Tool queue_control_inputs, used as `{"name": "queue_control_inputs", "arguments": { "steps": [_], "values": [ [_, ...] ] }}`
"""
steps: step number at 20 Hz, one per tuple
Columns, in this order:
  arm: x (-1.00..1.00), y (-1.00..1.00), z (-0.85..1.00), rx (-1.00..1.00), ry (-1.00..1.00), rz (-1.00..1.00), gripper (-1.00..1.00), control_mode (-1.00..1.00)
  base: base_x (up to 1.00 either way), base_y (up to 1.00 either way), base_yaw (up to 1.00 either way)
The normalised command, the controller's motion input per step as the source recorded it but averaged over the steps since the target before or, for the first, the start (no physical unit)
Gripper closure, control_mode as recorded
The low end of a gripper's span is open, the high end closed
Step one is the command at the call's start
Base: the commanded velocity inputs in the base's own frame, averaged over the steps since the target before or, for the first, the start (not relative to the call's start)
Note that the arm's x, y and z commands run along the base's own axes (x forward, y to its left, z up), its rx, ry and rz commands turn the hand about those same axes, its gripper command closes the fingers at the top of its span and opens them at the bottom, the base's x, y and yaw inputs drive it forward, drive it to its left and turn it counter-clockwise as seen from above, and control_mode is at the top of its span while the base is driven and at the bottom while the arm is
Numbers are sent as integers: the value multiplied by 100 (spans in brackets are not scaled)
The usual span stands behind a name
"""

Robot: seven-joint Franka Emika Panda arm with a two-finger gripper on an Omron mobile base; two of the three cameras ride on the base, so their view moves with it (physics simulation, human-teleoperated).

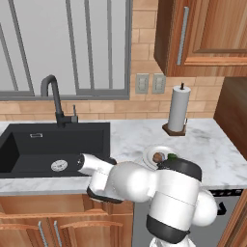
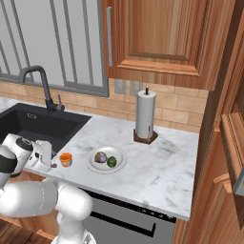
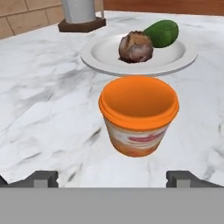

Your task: Pick the avocado and bread from the counter and place them on the plate. Then pick the jam from the cabinet and place it next to the plate. Lastly close the cabinet door.

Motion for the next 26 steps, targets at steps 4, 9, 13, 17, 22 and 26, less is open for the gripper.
{"name": "queue_control_inputs", "arguments": {
  "steps": [4, 9, 13, 17, 22, 26],
  "values": [
    [-35, 16, 33, 1, 0, 0, -100, -100, 0, 0, 0],
    [-97, -13, 71, 2, -6, 0, -100, -100, 0, 0, 0],
    [-100, -37, 86, 5, -11, 0, -100, -100, 0, 0, 0],
    [-99, -46, 89, 6, -3, 0, -100, -100, 0, 0, 0],
    [-98, -50, 92, 6, 0, 0, -100, -100, 0, 0, 0],
    [-78, -57, 83, 5, 0, -1, -100, -100, 0, 0, 0]
  ]
}}
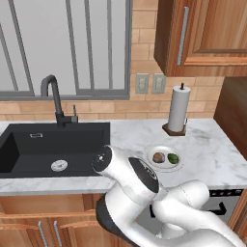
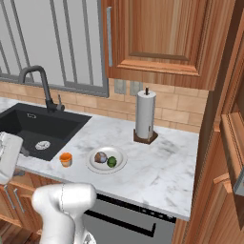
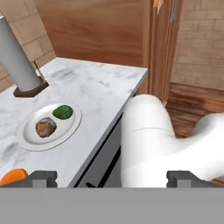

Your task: Pick the avocado and bread from the counter and place them on the plate. Then pick the jam from the cabinet and place it next to the plate. Lastly close the cabinet door.

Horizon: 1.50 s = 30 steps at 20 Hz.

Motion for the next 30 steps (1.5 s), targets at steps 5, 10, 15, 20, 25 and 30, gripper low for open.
{"name": "queue_control_inputs", "arguments": {
  "steps": [5, 10, 15, 20, 25, 30],
  "values": [
    [-14, -51, 73, 5, 0, 0, -100, -100, 0, 0, 0],
    [0, -35, 53, 6, 0, 0, -100, -100, 0, 0, 0],
    [-2, -6, 32, 6, 0, -25, -100, -100, 0, 0, 0],
    [-18, -1, 31, 10, 0, -26, -100, -100, 0, 0, 0],
    [-25, -10, 39, 17, 0, -3, -100, -100, 0, 0, 0],
    [-25, -23, 25, 23, 0, 0, -100, -100, 0, 0, 0]
  ]
}}
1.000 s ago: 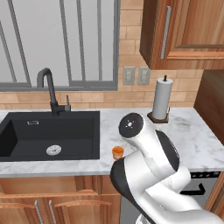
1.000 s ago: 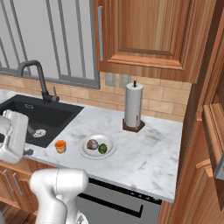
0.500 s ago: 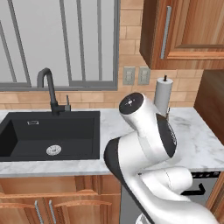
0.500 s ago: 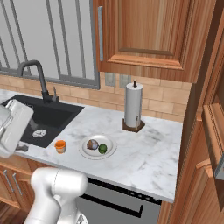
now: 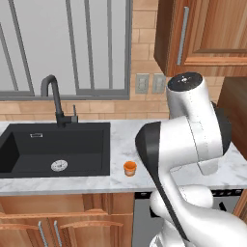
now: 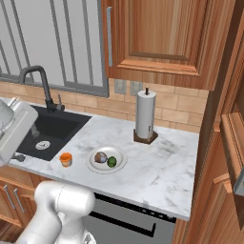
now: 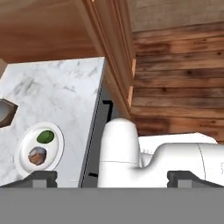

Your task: Pick the avocado and bread from the counter and place them on the plate. Then pick the jam from the cabinet and place it next to the plate. Lastly close the cabinet door.

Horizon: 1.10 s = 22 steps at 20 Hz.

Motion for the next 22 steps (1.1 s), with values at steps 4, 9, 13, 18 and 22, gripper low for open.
{"name": "queue_control_inputs", "arguments": {
  "steps": [4, 9, 13, 18, 22],
  "values": [
    [-2, -26, -4, 22, 0, 1, -100, -100, 0, 0, 0],
    [0, -24, -38, 16, 0, 2, -100, -100, 0, 0, 0],
    [-4, -12, -17, 10, -12, 1, -100, -100, 0, 0, 0],
    [-24, -1, 1, 5, -17, 0, -100, -100, 0, 0, 0],
    [-28, -1, 7, 2, -14, 0, -100, -100, 0, 0, 0]
  ]
}}
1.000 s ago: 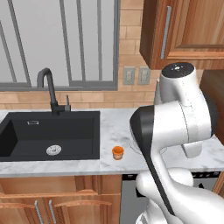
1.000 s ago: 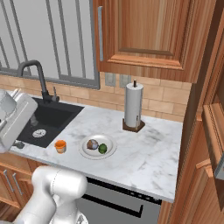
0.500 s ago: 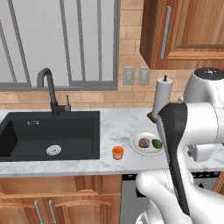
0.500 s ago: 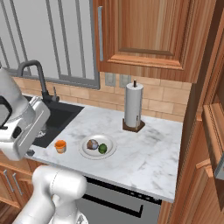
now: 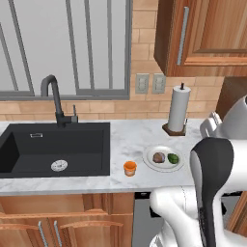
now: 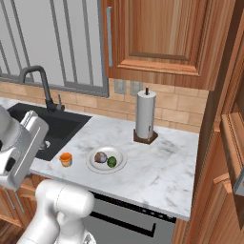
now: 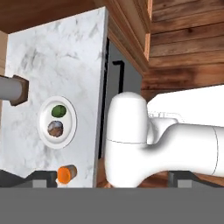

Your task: Pick the avocado and bread from the counter and place them on the plate. Then pick the jam from the cabinet and place it next to the plate. Lastly close the cabinet door.

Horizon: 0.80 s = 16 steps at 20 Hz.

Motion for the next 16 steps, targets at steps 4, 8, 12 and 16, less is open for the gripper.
{"name": "queue_control_inputs", "arguments": {
  "steps": [4, 8, 12, 16],
  "values": [
    [-17, 0, 4, 0, -10, 0, -100, -100, 0, 0, 0],
    [-28, -5, 0, 0, -13, 0, -100, -100, 0, 0, 0],
    [0, 0, 0, 0, 0, 0, -100, 100, -44, -1, 0],
    [0, 0, 0, 0, 0, 0, -100, 100, -51, 0, 0]
  ]
}}
